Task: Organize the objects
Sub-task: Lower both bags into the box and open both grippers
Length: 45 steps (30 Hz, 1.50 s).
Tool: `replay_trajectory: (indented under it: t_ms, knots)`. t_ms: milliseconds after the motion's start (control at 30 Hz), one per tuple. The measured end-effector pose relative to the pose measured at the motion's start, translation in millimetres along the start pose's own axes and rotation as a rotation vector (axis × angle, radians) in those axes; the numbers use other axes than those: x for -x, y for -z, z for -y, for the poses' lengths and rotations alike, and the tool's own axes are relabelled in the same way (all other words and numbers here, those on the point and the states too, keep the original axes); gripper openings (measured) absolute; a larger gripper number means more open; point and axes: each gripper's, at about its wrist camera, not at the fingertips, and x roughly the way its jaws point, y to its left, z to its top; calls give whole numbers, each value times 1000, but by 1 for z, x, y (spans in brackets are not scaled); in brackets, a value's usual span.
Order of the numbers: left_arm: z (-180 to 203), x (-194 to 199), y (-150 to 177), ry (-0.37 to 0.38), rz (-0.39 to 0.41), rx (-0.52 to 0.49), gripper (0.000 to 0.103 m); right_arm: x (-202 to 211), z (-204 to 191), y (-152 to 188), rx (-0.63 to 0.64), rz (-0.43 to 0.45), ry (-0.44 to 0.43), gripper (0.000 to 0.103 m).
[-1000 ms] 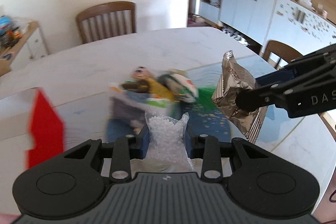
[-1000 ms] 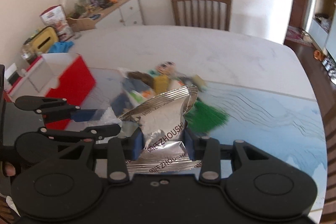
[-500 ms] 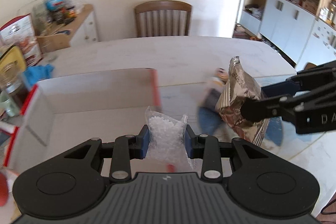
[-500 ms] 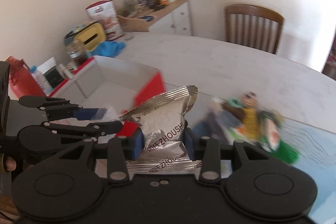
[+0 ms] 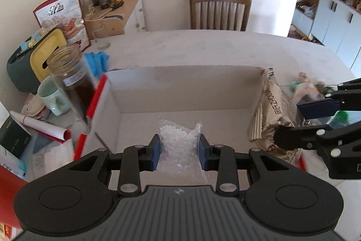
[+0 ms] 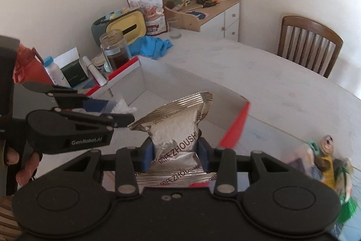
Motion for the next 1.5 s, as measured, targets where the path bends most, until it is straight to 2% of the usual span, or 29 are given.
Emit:
replay_trajectory:
  t_ms: [300,667,933,1067,1100,1200,1233,1500]
  knots:
    - [-23,-48,-4,-17,-78,-21,33,-56,-18,-8,20,-97,21,39]
    - [-26,-104,-6,21,-308,-75,33,-109,-32,-4,55,-262,57,39]
    - [-27,-116,-2,37,-413,-61,33,-125,-28,-3,28,-340,92,40]
    - [-27,-116,0,46,-426,-46,38,-128,-26,-3,13,-346,90,41]
    - [-27,-115,0,44,-424,-42,43,-128,-26,-4,13,-346,89,41]
    - [-28,-110,1,48,-407,-25,66,-124,-27,-4,17,-333,78,47]
    - [-29,-107,1,49,-397,-21,69,-121,-27,-3,22,-325,72,48]
    - [-33,-86,6,51,-341,26,69,-88,-24,-3,19,-242,39,57]
